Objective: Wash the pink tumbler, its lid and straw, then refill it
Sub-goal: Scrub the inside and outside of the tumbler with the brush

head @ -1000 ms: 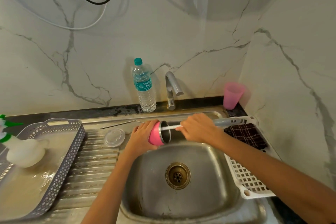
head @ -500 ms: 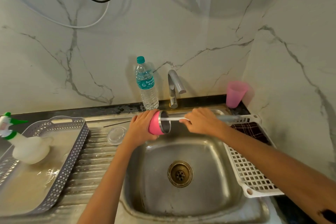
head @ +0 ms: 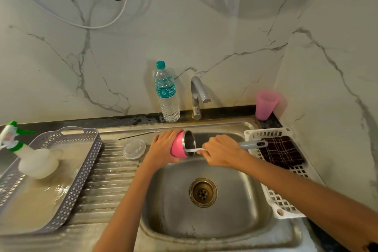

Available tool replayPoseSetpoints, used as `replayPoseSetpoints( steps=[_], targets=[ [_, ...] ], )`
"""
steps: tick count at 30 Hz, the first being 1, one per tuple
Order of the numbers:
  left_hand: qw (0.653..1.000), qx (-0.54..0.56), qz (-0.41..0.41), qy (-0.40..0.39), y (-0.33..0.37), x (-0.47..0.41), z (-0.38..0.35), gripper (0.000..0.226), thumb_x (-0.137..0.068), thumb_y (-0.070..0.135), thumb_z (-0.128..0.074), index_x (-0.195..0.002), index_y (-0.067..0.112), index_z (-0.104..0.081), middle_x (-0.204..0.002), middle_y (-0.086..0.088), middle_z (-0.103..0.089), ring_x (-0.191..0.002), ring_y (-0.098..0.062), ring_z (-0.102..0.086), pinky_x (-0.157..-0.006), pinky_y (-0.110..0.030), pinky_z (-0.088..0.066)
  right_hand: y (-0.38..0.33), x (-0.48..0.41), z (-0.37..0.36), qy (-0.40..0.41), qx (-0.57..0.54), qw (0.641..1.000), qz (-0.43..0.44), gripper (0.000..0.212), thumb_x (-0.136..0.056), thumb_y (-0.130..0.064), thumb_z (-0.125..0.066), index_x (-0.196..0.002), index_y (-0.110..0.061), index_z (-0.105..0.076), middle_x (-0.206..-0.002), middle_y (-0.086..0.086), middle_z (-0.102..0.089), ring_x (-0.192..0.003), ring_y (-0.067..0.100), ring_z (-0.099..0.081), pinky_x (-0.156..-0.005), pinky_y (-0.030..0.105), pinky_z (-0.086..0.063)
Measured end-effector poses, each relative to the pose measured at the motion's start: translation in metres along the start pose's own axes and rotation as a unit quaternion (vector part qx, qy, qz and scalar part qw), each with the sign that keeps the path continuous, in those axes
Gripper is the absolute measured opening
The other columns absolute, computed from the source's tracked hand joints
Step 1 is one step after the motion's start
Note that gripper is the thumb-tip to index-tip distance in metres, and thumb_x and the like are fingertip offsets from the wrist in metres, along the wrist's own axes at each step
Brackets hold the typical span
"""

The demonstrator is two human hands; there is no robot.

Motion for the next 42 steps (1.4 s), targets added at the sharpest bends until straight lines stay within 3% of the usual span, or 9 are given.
replayPoseSetpoints(
  steps=[4, 8, 12, 16, 22, 28, 35, 40, 42],
  targets=[
    [0.999, 0.025, 0.033, 0.006, -0.009, -0.004, 0.004, 0.099, -0.060, 0.037, -0.087, -0.144, 0.026, -0.036, -0.138, 0.003, -0.051, -0.126, -0.020, -0.049, -0.110, -0.047, -0.037, 0.007, -0.011, 0.025, 0.046, 0.020, 0.999, -0.004, 0.047, -0.100, -0.049, -0.033, -0.076, -0.018, -0.059, -0.062, -0.002, -0.050, -0.054, 0.014, -0.046, -0.055, 0.028, -0.038],
    [1.000, 0.021, -0.001, 0.015, -0.001, -0.013, 0.017, 0.097, -0.061, 0.035, -0.087, -0.144, 0.023, -0.037, -0.139, 0.001, -0.050, -0.128, -0.021, -0.047, -0.110, -0.043, -0.033, 0.033, -0.021, 0.019, 0.044, -0.033, 0.996, -0.067, 0.047, -0.099, -0.051, -0.034, -0.073, -0.019, -0.058, -0.059, -0.003, -0.046, -0.055, 0.016, -0.048, -0.054, 0.028, -0.036],
    [0.999, -0.003, -0.031, 0.032, 0.006, -0.014, 0.022, 0.094, -0.062, 0.035, -0.086, -0.143, 0.025, -0.039, -0.137, 0.001, -0.051, -0.127, -0.021, -0.047, -0.110, -0.036, -0.025, 0.015, -0.010, 0.000, 0.014, -0.060, 0.997, -0.055, 0.043, -0.100, -0.048, -0.035, -0.079, -0.019, -0.059, -0.065, -0.001, -0.050, -0.058, 0.016, -0.048, -0.060, 0.030, -0.041],
    [1.000, -0.010, -0.008, 0.021, -0.003, -0.013, 0.014, 0.096, -0.063, 0.038, -0.085, -0.145, 0.026, -0.037, -0.141, 0.003, -0.048, -0.131, -0.019, -0.044, -0.114, -0.041, -0.027, 0.006, -0.005, 0.023, 0.050, -0.001, 0.999, -0.016, 0.046, -0.100, -0.048, -0.033, -0.076, -0.018, -0.057, -0.065, -0.001, -0.052, -0.056, 0.014, -0.047, -0.059, 0.030, -0.040],
    [0.999, -0.026, -0.028, 0.019, 0.004, -0.011, 0.016, 0.095, -0.063, 0.040, -0.084, -0.144, 0.026, -0.037, -0.140, 0.003, -0.049, -0.130, -0.021, -0.046, -0.114, -0.048, -0.031, 0.030, -0.009, 0.017, 0.020, -0.048, 0.995, -0.082, 0.044, -0.101, -0.049, -0.033, -0.076, -0.020, -0.056, -0.066, 0.000, -0.050, -0.061, 0.017, -0.050, -0.059, 0.030, -0.039],
    [1.000, 0.010, 0.006, 0.018, -0.007, -0.011, 0.015, 0.098, -0.062, 0.036, -0.086, -0.144, 0.026, -0.036, -0.140, 0.002, -0.049, -0.129, -0.021, -0.045, -0.113, -0.049, -0.031, -0.004, 0.004, 0.019, 0.027, 0.005, 0.999, -0.023, 0.041, -0.101, -0.044, -0.033, -0.081, -0.018, -0.058, -0.069, 0.002, -0.054, -0.060, 0.018, -0.050, -0.058, 0.031, -0.040],
    [1.000, -0.008, -0.028, -0.007, -0.008, -0.013, 0.013, 0.097, -0.062, 0.037, -0.086, -0.145, 0.025, -0.036, -0.141, 0.002, -0.048, -0.129, -0.020, -0.045, -0.112, -0.044, -0.031, 0.029, -0.008, 0.030, 0.021, 0.014, 0.997, -0.076, 0.048, -0.101, -0.048, -0.030, -0.077, -0.019, -0.058, -0.066, 0.000, -0.054, -0.058, 0.015, -0.050, -0.064, 0.033, -0.051],
    [0.999, -0.011, -0.033, 0.006, -0.011, -0.014, 0.015, 0.095, -0.060, 0.035, -0.086, -0.141, 0.028, -0.038, -0.137, 0.003, -0.051, -0.125, -0.020, -0.048, -0.111, -0.045, -0.032, -0.009, 0.013, 0.019, 0.008, 0.027, 0.999, -0.031, 0.044, -0.102, -0.042, -0.032, -0.087, -0.016, -0.063, -0.072, 0.004, -0.058, -0.063, 0.022, -0.056, -0.057, 0.033, -0.039],
    [1.000, 0.014, -0.020, 0.005, -0.013, -0.011, 0.010, 0.096, -0.060, 0.035, -0.087, -0.142, 0.028, -0.037, -0.138, 0.003, -0.050, -0.126, -0.020, -0.048, -0.111, -0.046, -0.033, -0.004, 0.009, 0.031, 0.024, 0.026, 0.999, -0.028, 0.043, -0.102, -0.044, -0.032, -0.083, -0.019, -0.061, -0.071, 0.002, -0.059, -0.061, 0.018, -0.054, -0.057, 0.033, -0.043]
  ],
)
Point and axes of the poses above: each hand's wrist, its own x-axis away from the middle knuckle, its own z-axis out of the back of the hand, y = z × x, the point moved 5 cm from there along -x, towards the middle knuckle
